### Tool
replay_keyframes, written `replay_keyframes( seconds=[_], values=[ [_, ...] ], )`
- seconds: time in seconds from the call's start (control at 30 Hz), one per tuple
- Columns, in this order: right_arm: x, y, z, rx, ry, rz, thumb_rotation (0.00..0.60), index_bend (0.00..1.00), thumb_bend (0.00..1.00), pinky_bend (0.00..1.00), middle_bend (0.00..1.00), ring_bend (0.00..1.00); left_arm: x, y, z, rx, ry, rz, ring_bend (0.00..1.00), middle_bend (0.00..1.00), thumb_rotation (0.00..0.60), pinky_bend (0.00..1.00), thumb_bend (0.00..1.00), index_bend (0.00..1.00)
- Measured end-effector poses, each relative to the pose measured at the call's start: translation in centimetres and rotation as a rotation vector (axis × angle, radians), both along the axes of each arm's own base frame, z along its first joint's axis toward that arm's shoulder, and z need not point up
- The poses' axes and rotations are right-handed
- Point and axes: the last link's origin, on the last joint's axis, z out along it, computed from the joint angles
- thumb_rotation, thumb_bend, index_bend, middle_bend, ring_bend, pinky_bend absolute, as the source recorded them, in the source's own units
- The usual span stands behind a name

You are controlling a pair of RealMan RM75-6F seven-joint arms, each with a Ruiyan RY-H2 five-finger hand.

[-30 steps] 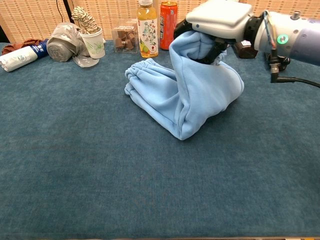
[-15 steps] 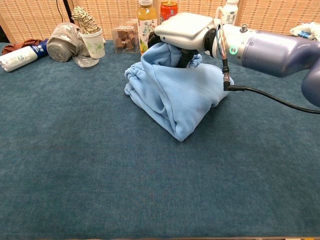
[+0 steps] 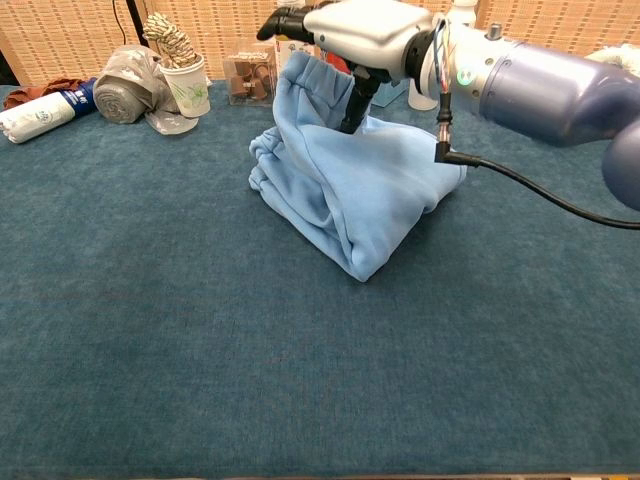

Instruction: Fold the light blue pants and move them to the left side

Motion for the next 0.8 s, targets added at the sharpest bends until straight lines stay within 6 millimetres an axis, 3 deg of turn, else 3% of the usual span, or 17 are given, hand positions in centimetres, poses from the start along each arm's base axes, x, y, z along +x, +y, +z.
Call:
replay_keyframes(
  seconds=[0.17, 0.3, 0.6, 0.8],
  values=[
    [-0.6, 0.3, 2.8, -0.040, -0.052, -0.019, 0.600, 0.00, 0.00, 0.00, 0.00, 0.00, 0.3, 0.4, -0.4, -0.016, -0.006, -0.046, 0.00, 0.00, 0.600, 0.00, 0.12, 0.00],
    [-2.7, 0.7, 5.9, -0.068, -0.079, -0.051, 0.600, 0.00, 0.00, 0.00, 0.00, 0.00, 0.7, 1.0, -0.8, -0.028, -0.018, -0.131, 0.00, 0.00, 0.600, 0.00, 0.12, 0.00],
    [-11.5, 3.3, 13.5, -0.111, -0.133, -0.184, 0.600, 0.00, 0.00, 0.00, 0.00, 0.00, 2.5, 3.8, -2.8, -0.078, 0.000, -0.419, 0.00, 0.00, 0.600, 0.00, 0.11, 0.00],
    [-17.9, 6.1, 17.3, -0.116, -0.148, -0.289, 0.600, 0.00, 0.00, 0.00, 0.00, 0.00, 6.1, 6.7, -4.7, -0.139, 0.075, -0.620, 0.00, 0.00, 0.600, 0.00, 0.09, 0.00]
  ],
)
